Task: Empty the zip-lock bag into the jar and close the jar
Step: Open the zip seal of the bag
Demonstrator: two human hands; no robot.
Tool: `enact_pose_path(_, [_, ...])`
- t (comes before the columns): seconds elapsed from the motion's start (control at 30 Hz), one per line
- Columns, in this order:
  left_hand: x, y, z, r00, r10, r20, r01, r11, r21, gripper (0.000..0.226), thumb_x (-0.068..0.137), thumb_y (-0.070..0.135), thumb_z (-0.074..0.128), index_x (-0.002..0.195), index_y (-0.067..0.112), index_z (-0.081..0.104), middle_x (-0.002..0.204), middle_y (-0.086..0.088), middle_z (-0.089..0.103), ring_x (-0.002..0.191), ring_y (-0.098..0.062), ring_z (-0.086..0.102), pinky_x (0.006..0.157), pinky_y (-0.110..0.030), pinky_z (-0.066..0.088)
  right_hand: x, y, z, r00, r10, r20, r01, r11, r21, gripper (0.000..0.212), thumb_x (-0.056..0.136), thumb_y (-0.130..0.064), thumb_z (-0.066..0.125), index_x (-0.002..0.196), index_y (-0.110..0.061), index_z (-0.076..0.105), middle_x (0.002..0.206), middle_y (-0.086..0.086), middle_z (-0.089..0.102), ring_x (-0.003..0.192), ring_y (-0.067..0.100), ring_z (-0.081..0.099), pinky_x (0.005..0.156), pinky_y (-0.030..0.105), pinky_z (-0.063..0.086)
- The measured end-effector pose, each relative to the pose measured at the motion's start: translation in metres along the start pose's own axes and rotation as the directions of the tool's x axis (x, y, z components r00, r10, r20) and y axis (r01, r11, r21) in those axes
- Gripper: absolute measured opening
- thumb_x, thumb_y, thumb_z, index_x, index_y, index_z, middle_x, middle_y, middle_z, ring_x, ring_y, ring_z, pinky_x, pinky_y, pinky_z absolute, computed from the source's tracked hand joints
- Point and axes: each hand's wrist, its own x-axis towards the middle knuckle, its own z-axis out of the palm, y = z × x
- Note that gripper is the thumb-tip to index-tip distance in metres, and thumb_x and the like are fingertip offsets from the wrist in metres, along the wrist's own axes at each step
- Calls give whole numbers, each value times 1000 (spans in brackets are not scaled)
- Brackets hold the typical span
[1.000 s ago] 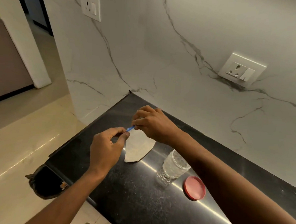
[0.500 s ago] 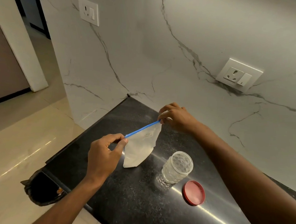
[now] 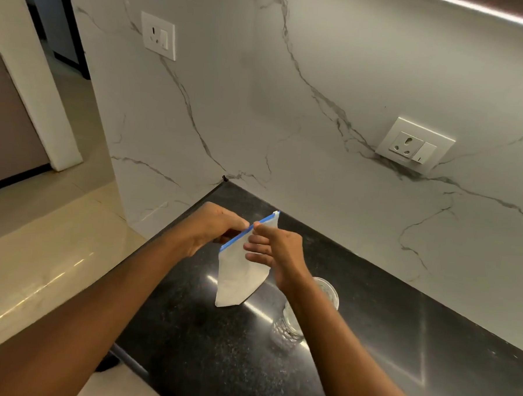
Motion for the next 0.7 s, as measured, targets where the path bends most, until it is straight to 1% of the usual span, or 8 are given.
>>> enact_pose_path(0.1, [3, -1, 5, 1000, 6, 29, -5, 999, -37, 15, 94, 22, 77, 83, 17, 85, 79, -1, 83, 73, -13, 81, 62, -19, 61, -1, 2, 4, 1000, 14, -4, -13, 999, 48, 27, 93, -24, 75, 109, -3, 72, 84, 12, 81, 74, 27, 80, 62, 33, 63])
enact_pose_path(0.17, [1, -3, 6, 999, 17, 40, -14, 997, -82, 16, 93, 20, 78, 79, 19, 86, 81, -1, 84, 74, -11, 81, 58, -15, 59, -3, 1, 4, 1000, 23, -10, -22, 998, 67, 25, 93, -20, 74, 110, -2, 73, 85, 13, 81, 73, 27, 80, 62, 33, 63])
enact_pose_path(0.27, [-4, -6, 5, 997, 36, 68, -27, 992, -123, 19, 93, 18, 79, 76, 23, 87, 83, -3, 84, 76, -11, 82, 60, -15, 59, -6, 1, 3, 998, 53, 13, -54, 994, 99, 21, 94, -16, 72, 108, -1, 73, 87, 15, 81, 73, 27, 80, 64, 34, 64])
enact_pose_path(0.33, [-7, -6, 4, 996, 38, 76, -28, 991, -133, 19, 93, 17, 78, 78, 22, 88, 84, -4, 84, 77, -12, 82, 61, -16, 60, -7, 2, 1, 997, 69, 37, -73, 990, 124, 17, 94, -13, 71, 106, -1, 74, 88, 16, 81, 74, 27, 79, 66, 35, 64])
enact_pose_path(0.47, [-8, -9, 4, 996, 44, 71, -33, 989, -147, 11, 94, 15, 76, 92, 10, 87, 89, -9, 84, 83, -18, 82, 68, -20, 63, -6, 6, 0, 994, 88, 67, -96, 986, 139, 19, 95, -12, 69, 108, 1, 75, 87, 15, 80, 75, 25, 80, 70, 38, 65])
enact_pose_path(0.53, [-9, -12, 4, 996, 44, 76, -33, 990, -140, 12, 94, 14, 76, 96, 8, 86, 90, -9, 84, 86, -18, 82, 71, -22, 63, -6, 6, 0, 995, 89, 52, -94, 990, 105, 19, 95, -11, 68, 107, 2, 74, 86, 15, 80, 75, 26, 80, 68, 37, 65])
enact_pose_path(0.63, [-9, -14, 5, 996, 47, 77, -39, 994, -103, 11, 95, 16, 77, 96, 9, 86, 89, -7, 84, 86, -17, 82, 73, -24, 64, -6, 5, 1, 997, 69, 37, -71, 996, 45, 19, 96, -13, 66, 106, 2, 72, 81, 15, 80, 72, 26, 80, 62, 33, 63])
enact_pose_path(0.7, [-9, -14, 7, 994, 87, 65, -85, 996, -30, 10, 96, 16, 76, 92, 14, 86, 85, -2, 84, 83, -14, 82, 69, -21, 63, -7, 6, 2, 998, 51, 23, -51, 999, 10, 22, 96, -16, 65, 108, 1, 72, 76, 12, 80, 70, 25, 80, 60, 32, 62])
